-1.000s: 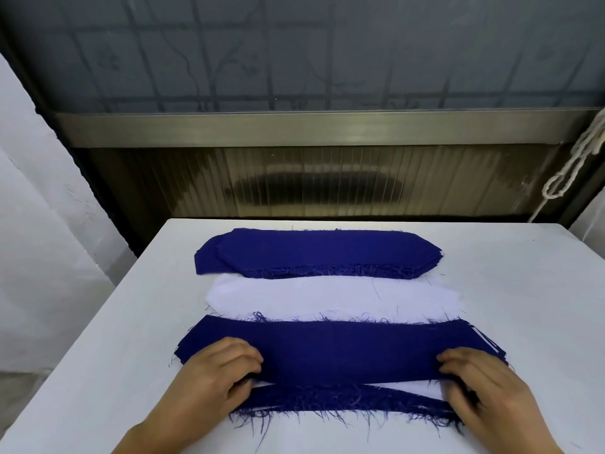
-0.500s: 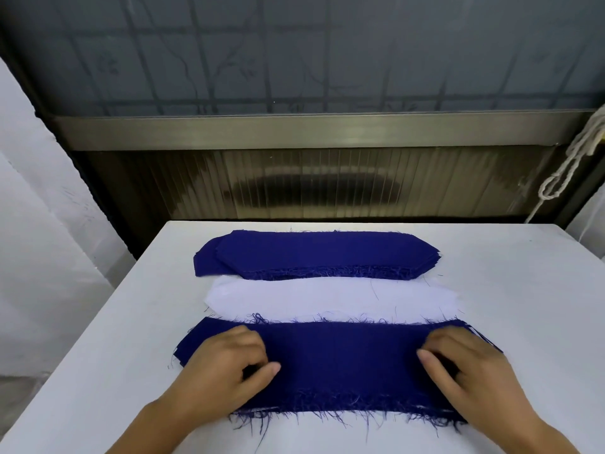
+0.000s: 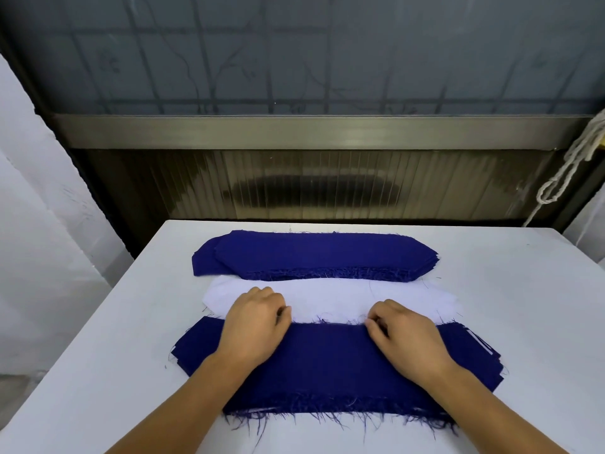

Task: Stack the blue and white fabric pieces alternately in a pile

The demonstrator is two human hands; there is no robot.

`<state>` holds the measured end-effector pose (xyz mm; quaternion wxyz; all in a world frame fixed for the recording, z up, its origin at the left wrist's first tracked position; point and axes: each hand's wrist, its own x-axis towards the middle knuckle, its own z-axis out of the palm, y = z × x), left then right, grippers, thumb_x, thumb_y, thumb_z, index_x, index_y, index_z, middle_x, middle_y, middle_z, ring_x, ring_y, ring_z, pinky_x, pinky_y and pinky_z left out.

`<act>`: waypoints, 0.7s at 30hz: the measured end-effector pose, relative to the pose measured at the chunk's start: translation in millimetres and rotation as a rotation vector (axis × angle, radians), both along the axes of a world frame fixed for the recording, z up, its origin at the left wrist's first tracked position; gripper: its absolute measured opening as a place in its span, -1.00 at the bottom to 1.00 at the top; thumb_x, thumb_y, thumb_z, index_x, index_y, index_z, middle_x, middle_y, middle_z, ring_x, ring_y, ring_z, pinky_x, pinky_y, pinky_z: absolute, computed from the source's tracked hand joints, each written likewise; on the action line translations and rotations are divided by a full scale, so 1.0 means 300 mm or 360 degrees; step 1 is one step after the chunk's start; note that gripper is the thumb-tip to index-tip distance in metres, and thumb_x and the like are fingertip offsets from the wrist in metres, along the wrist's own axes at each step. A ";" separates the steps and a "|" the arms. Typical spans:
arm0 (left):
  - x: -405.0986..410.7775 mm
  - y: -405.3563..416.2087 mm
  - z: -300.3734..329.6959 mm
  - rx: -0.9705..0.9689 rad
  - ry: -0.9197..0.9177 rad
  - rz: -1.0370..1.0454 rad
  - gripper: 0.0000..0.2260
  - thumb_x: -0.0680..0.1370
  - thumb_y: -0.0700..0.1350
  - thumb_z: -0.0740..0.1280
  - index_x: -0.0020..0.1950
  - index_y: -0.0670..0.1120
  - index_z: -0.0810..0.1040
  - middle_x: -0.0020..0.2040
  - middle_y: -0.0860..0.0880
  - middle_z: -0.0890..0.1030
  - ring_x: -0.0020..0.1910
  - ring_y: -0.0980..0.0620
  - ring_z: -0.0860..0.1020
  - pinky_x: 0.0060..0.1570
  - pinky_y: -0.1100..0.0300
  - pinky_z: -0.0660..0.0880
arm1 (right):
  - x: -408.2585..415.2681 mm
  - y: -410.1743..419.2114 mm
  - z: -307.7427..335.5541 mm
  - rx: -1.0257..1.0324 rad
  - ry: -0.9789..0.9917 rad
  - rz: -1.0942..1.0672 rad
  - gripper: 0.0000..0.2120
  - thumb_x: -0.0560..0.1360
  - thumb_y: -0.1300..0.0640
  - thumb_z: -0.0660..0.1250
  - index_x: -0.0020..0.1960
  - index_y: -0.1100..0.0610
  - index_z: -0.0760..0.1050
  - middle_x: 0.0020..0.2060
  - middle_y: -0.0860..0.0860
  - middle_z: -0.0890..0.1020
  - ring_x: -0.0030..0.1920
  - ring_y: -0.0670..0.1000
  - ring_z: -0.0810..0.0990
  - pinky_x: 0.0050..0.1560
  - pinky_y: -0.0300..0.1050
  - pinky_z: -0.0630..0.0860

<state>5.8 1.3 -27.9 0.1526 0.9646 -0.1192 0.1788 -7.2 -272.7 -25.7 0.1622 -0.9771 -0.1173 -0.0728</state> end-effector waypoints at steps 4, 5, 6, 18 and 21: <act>0.004 0.087 0.000 0.0033 0.0017 0.0195 -0.81 0.52 -0.07 0.33 -0.30 -0.02 0.49 -0.34 0.12 0.45 -0.32 0.11 0.40 -0.34 0.23 0.31 | -0.001 -0.084 -0.008 -0.0029 0.0010 -0.0123 -0.89 0.57 -0.08 0.18 -0.09 -0.12 0.45 -0.15 -0.20 0.53 -0.25 -0.13 0.55 -0.26 -0.21 0.48; 0.008 0.101 0.002 0.0051 0.0036 0.0235 -0.82 0.53 -0.07 0.32 -0.28 -0.02 0.50 -0.33 0.12 0.46 -0.30 0.10 0.40 -0.32 0.23 0.32 | 0.001 -0.095 -0.007 -0.0040 0.0021 -0.0142 -0.89 0.57 -0.08 0.18 -0.09 -0.13 0.44 -0.15 -0.20 0.53 -0.26 -0.13 0.55 -0.26 -0.20 0.49; 0.011 0.108 0.004 0.0070 0.0054 0.0265 -0.83 0.54 -0.06 0.31 -0.26 -0.02 0.51 -0.30 0.11 0.47 -0.28 0.09 0.41 -0.30 0.22 0.34 | 0.003 -0.104 -0.005 -0.0059 0.0033 -0.0161 -0.90 0.57 -0.07 0.18 -0.10 -0.13 0.43 -0.16 -0.19 0.53 -0.27 -0.13 0.55 -0.27 -0.20 0.48; 0.204 -0.022 0.076 0.0258 0.0022 0.0131 -0.60 0.61 -0.09 0.23 0.46 -0.04 0.38 0.43 0.01 0.40 0.38 0.01 0.36 0.38 0.14 0.24 | 0.250 -0.031 0.033 0.0152 -0.0084 -0.0244 -0.62 0.52 0.10 0.33 0.33 0.05 0.43 0.21 -0.04 0.51 0.22 0.01 0.44 0.24 -0.10 0.42; 0.252 -0.021 0.039 0.0271 0.0205 0.0126 -0.51 0.65 0.01 0.16 0.56 -0.06 0.17 0.57 -0.02 0.16 0.54 0.02 0.11 0.51 0.12 -0.01 | 0.280 -0.023 0.014 0.0240 -0.0016 -0.0218 -0.52 0.53 0.12 0.32 0.43 0.09 0.36 0.40 -0.02 0.41 0.40 0.01 0.34 0.43 -0.06 0.27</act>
